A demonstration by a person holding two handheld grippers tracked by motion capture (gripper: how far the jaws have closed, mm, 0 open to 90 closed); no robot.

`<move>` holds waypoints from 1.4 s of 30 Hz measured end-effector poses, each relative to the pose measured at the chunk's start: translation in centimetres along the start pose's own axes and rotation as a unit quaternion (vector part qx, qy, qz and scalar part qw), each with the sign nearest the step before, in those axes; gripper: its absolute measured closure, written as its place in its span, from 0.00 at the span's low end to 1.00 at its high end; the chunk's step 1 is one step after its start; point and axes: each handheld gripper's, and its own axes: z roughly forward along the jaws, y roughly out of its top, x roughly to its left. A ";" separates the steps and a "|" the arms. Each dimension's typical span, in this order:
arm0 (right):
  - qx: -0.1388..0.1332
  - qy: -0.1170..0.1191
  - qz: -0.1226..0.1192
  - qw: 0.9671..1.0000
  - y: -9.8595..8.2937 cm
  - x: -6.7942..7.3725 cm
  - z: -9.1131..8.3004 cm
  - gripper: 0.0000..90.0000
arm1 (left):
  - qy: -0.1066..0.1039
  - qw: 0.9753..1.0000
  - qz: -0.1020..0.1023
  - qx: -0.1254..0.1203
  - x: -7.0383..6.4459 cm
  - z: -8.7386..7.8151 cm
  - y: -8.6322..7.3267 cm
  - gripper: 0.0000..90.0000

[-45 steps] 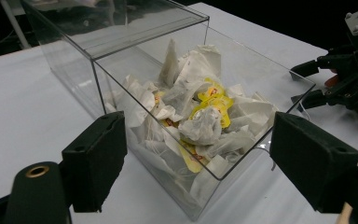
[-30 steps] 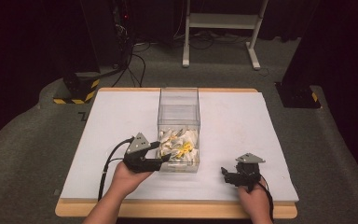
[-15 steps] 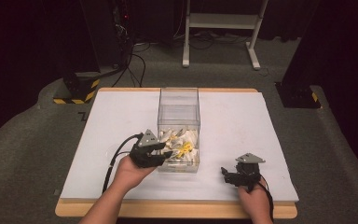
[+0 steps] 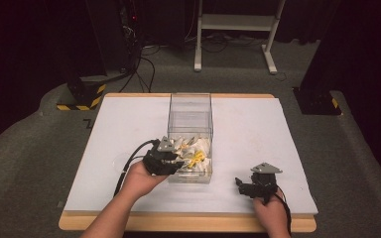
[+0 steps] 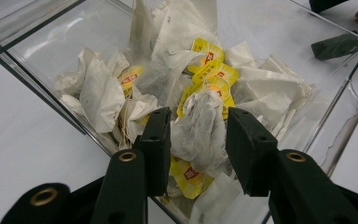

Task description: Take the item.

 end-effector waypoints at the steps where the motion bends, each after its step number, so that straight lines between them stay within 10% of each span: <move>1: 0.000 0.000 0.000 1.000 0.0 0.0 0.0 0.16 | 0.001 1.000 0.003 0.007 -0.1 0.1 0.1 0.67; 11: 0.000 0.000 0.000 1.000 0.0 0.0 0.0 0.16 | 0.006 0.999 0.020 0.044 -0.3 0.8 0.6 0.66; 42: 0.000 -0.001 -0.001 1.000 0.0 0.0 0.0 0.16 | 0.020 0.999 0.030 0.020 -0.6 0.2 -0.5 0.99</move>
